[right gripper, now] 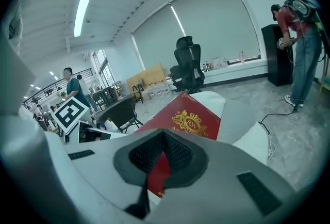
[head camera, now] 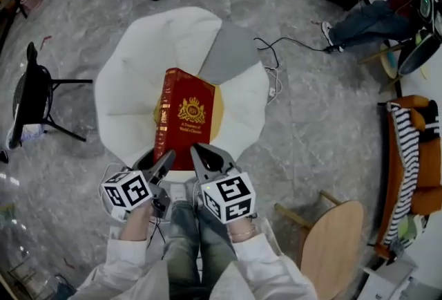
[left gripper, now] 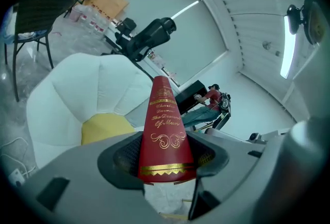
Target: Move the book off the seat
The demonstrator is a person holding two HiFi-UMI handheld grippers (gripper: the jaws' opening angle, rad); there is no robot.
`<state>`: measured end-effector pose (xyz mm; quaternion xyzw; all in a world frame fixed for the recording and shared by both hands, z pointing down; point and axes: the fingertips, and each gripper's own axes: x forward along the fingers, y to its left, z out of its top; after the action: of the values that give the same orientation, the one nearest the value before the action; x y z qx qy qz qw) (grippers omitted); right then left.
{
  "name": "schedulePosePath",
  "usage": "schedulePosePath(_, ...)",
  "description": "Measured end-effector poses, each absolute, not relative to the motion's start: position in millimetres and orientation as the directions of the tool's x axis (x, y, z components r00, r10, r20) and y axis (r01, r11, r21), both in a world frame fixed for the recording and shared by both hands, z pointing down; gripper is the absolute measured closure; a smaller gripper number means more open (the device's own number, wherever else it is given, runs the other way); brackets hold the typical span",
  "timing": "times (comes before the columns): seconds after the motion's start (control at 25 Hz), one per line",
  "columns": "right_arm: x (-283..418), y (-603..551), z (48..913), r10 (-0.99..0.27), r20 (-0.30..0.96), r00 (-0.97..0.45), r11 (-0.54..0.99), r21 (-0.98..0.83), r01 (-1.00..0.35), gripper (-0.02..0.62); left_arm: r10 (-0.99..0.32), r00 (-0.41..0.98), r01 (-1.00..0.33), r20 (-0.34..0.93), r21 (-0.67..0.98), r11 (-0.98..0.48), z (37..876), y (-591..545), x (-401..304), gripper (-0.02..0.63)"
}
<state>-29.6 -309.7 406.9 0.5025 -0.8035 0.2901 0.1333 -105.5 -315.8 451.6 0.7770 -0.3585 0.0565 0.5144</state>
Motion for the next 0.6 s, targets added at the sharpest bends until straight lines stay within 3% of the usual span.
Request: schedulePosePath(0.6,-4,-285,282,-0.843,0.441,-0.308,0.216,-0.247,-0.945,0.583,-0.42,0.835,-0.51,0.356,0.787,-0.347,313,-312,-81,0.359)
